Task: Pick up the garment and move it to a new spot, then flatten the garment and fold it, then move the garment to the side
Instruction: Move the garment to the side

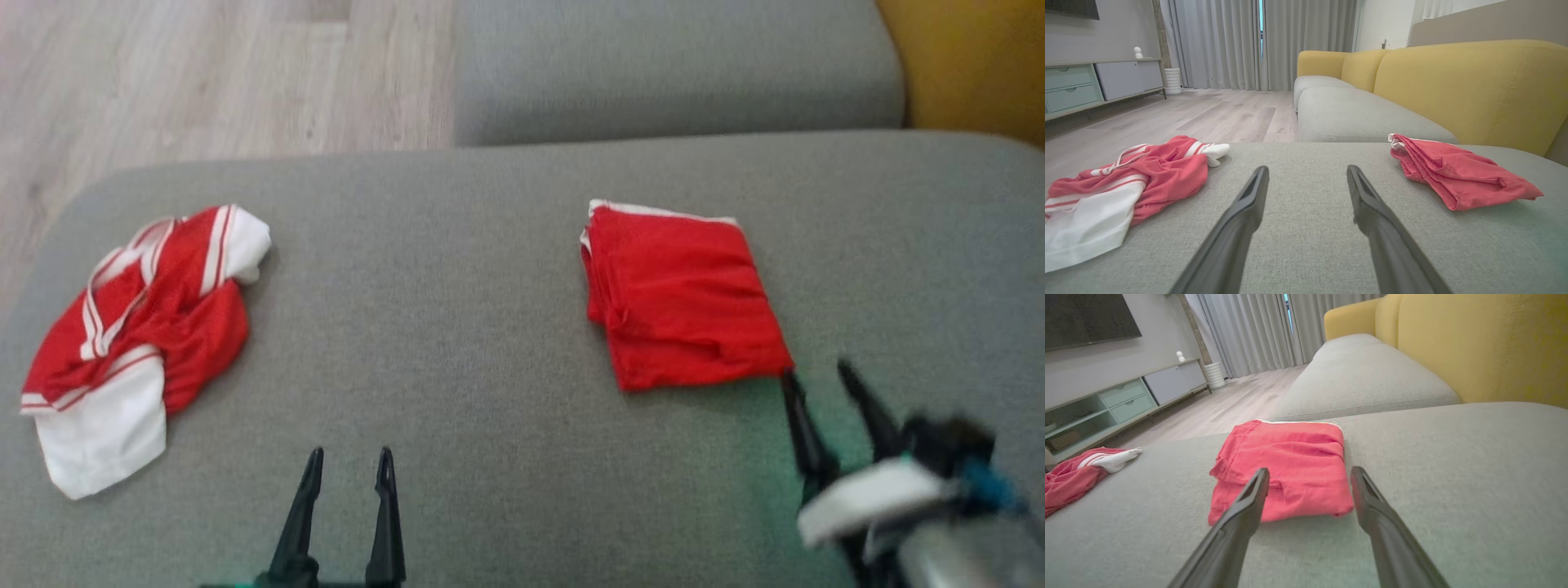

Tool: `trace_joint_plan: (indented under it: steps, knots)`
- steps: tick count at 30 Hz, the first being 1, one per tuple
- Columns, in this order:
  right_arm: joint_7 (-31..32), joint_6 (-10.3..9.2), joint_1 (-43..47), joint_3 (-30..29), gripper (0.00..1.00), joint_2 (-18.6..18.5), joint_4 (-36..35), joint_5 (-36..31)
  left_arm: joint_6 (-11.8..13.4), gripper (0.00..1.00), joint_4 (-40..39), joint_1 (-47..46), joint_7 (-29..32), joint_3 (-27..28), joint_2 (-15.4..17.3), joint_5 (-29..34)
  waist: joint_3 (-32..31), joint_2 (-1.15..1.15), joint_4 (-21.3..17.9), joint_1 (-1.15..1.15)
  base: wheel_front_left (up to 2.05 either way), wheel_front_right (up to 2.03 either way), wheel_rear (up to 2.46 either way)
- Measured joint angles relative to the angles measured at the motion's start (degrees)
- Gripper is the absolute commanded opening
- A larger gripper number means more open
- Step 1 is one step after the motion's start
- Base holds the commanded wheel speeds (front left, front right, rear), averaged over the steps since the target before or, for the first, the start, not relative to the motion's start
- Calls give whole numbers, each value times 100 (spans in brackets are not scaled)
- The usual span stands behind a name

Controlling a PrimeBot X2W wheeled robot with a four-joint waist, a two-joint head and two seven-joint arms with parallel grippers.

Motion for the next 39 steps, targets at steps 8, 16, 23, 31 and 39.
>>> trace_joint_plan:
  steps: [8,16,23,31,39]
  knots:
    - [1490,-1,-1730,347,100,-671,397,1134,0,100,-24,-605,-1,-103,-5,-24,720,0,70,2,0,0,0]
    - [3029,0,-2670,501,100,-1315,842,2003,-42,100,56,-1071,-1,-325,-13,-160,1295,0,321,1,0,0,0]
    - [3523,0,-2805,675,100,-1406,1117,2274,-5,100,84,-1260,-1,-426,-16,-269,1576,0,520,0,0,0,0]
    - [3423,0,-2835,833,0,-1418,1101,2570,58,100,132,-1342,-1,-421,-16,-270,1705,0,442,-1,0,0,0]
    - [3149,0,-2959,946,0,-2207,853,2519,-45,100,136,-1536,-1,-368,-18,-222,1887,0,83,-1,0,0,0]
